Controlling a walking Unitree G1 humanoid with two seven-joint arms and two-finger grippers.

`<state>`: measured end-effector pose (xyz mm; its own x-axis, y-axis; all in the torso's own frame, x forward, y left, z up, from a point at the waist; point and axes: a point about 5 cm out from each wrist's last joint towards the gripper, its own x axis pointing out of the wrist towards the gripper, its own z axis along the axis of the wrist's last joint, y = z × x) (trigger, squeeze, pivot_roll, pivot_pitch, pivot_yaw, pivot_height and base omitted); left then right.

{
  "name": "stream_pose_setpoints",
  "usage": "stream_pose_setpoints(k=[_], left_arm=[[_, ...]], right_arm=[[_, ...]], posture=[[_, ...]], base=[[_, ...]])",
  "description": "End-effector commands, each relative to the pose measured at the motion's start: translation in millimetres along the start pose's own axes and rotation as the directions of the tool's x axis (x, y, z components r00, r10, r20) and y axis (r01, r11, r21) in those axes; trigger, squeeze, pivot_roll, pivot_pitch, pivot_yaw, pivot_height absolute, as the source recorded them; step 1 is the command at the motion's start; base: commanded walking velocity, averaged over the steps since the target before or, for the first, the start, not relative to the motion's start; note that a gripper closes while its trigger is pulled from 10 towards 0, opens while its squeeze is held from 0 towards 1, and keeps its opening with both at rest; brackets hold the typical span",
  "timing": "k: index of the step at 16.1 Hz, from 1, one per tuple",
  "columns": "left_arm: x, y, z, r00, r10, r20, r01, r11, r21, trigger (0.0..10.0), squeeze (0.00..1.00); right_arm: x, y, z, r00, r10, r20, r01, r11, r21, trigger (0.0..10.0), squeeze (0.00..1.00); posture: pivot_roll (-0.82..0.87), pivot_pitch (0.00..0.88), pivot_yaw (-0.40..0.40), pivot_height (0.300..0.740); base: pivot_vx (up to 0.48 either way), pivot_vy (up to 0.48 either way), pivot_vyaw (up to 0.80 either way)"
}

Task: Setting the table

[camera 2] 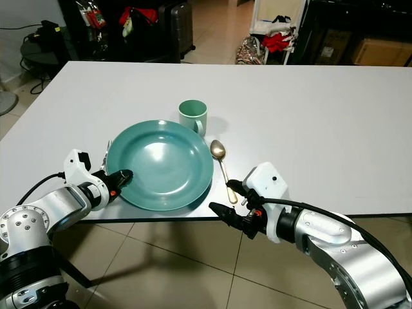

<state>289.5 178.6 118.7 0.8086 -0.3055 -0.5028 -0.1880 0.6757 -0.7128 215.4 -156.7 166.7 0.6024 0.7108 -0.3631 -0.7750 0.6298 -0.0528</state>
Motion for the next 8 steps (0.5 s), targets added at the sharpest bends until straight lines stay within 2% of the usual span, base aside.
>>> stream_pose_setpoints(k=[1,2,3,4,5,8], left_arm=[[-3.6,2.1,3.1,1.000,0.022,0.010,-0.022,1.000,0.012,10.0,0.00],[-3.8,2.4,3.7,1.000,0.023,0.012,-0.023,1.000,0.021,10.0,0.00],[-3.6,2.0,4.4,1.000,0.019,0.013,-0.019,0.999,0.030,10.0,0.13],[-2.7,0.1,4.4,1.000,0.006,0.005,-0.006,0.999,0.039,10.0,0.97],[-1.7,-0.2,4.5,1.000,0.008,0.001,-0.008,0.999,0.048,10.0,1.00],[-0.2,4.9,8.6,0.999,0.045,0.007,-0.045,0.997,0.067,10.0,1.00]], right_arm=[[0.5,0.5,1.1,1.000,0.006,0.000,-0.006,1.000,-0.016,10.0,0.00],[1.1,0.7,1.1,1.000,0.007,0.002,-0.007,1.000,-0.016,10.0,0.00],[2.3,0.9,1.2,1.000,0.009,0.006,-0.009,1.000,-0.016,10.0,0.00],[3.5,1.0,1.5,1.000,0.009,0.010,-0.009,1.000,-0.014,10.0,0.00],[4.1,1.1,1.4,1.000,0.009,0.011,-0.009,1.000,-0.014,10.0,0.00],[5.0,1.4,1.4,1.000,0.006,0.014,-0.006,1.000,-0.013,10.0,0.00]], posture=[[-0.08,0.026,0.035,0.740],[-0.08,0.026,0.033,0.740],[-0.07,0.026,0.029,0.740],[-0.07,0.025,0.030,0.740],[-0.07,0.025,0.030,0.740],[-0.08,0.021,0.036,0.740]], base=[[0.000,0.000,0.00],[0.000,0.000,0.00],[0.000,0.000,0.00],[0.000,0.000,0.00],[0.000,0.000,0.00],[0.000,0.000,0.00]])
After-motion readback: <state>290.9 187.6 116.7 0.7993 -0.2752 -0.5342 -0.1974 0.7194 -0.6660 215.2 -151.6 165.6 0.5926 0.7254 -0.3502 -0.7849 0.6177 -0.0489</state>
